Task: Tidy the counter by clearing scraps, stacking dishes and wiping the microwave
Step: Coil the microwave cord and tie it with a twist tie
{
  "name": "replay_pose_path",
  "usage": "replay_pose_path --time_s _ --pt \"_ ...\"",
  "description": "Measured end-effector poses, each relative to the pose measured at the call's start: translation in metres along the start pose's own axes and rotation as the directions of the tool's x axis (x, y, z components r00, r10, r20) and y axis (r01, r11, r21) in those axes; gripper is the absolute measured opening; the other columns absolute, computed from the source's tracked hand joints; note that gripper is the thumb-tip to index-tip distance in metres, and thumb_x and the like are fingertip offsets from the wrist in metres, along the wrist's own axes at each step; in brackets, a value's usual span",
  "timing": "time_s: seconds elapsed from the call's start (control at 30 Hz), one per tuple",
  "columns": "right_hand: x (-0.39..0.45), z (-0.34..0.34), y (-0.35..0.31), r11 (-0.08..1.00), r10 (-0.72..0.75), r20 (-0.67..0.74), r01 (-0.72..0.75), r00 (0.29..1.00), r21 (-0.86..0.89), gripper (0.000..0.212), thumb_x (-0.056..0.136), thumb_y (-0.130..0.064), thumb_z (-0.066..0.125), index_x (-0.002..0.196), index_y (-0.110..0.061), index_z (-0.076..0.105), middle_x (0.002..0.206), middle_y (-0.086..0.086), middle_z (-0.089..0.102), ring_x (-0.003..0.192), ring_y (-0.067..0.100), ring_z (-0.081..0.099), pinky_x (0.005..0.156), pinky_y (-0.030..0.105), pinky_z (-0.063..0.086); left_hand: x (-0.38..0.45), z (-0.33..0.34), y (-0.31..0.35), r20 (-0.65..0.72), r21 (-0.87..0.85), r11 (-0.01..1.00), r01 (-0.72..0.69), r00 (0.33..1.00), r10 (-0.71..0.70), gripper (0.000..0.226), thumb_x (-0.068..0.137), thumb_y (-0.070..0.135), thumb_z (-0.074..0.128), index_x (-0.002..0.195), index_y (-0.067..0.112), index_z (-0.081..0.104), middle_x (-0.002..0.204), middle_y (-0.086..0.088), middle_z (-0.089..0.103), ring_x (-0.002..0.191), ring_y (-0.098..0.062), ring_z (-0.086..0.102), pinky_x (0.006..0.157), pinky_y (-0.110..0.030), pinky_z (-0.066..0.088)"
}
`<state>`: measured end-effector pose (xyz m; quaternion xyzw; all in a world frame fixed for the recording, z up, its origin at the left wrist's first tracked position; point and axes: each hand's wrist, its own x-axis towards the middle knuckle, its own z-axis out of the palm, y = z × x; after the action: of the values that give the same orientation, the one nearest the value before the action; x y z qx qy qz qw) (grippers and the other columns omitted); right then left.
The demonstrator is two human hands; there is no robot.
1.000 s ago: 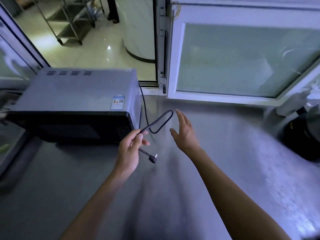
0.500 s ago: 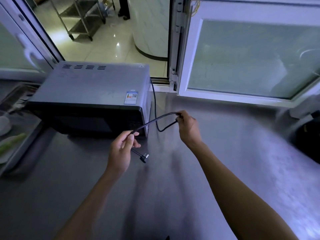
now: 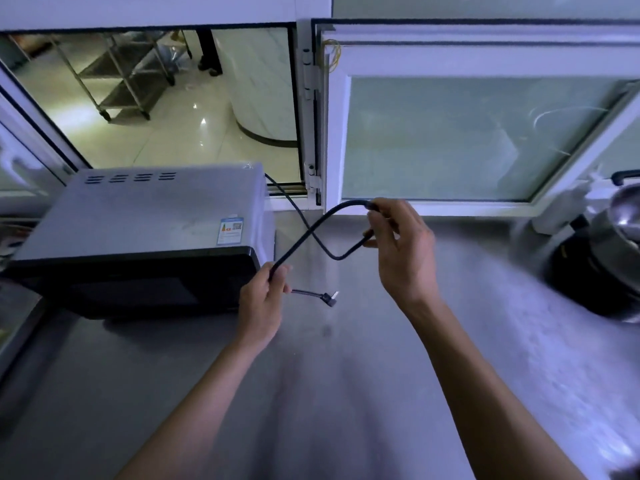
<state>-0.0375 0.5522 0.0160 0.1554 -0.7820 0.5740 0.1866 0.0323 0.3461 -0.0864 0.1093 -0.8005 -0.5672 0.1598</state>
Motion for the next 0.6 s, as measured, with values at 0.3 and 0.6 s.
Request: replay_pose_path --time_s 0.3,0.6 --pt "0.010 -0.023 -0.042 0.976 0.105 -0.086 -0.087 0.991 0.197 0.015 0.101 -0.023 0.050 0.101 -0.031 0.063 0.079 -0.007 0.068 0.079 0.016 0.066 0.077 0.044 0.062 0.056 0.038 0.029 0.085 0.203 0.928 -0.312 0.950 0.300 0.039 0.083 0.000 0.063 0.117 0.019 0.057 0.095 0.007 0.062 0.087 -0.013 0.060 0.084 -0.035 0.053" --pt "0.005 -0.038 -0.052 0.944 0.143 -0.148 -0.090 0.979 0.318 0.013 0.103 -0.022 0.051 0.107 -0.020 0.063 0.081 0.000 0.069 0.085 0.023 0.069 0.077 0.040 0.062 0.083 0.074 0.034 0.093 0.370 0.767 -0.525 0.842 0.531 0.030 0.094 0.019 0.065 0.122 0.011 0.060 0.133 -0.003 0.053 0.131 -0.024 0.045 0.103 -0.037 0.040"
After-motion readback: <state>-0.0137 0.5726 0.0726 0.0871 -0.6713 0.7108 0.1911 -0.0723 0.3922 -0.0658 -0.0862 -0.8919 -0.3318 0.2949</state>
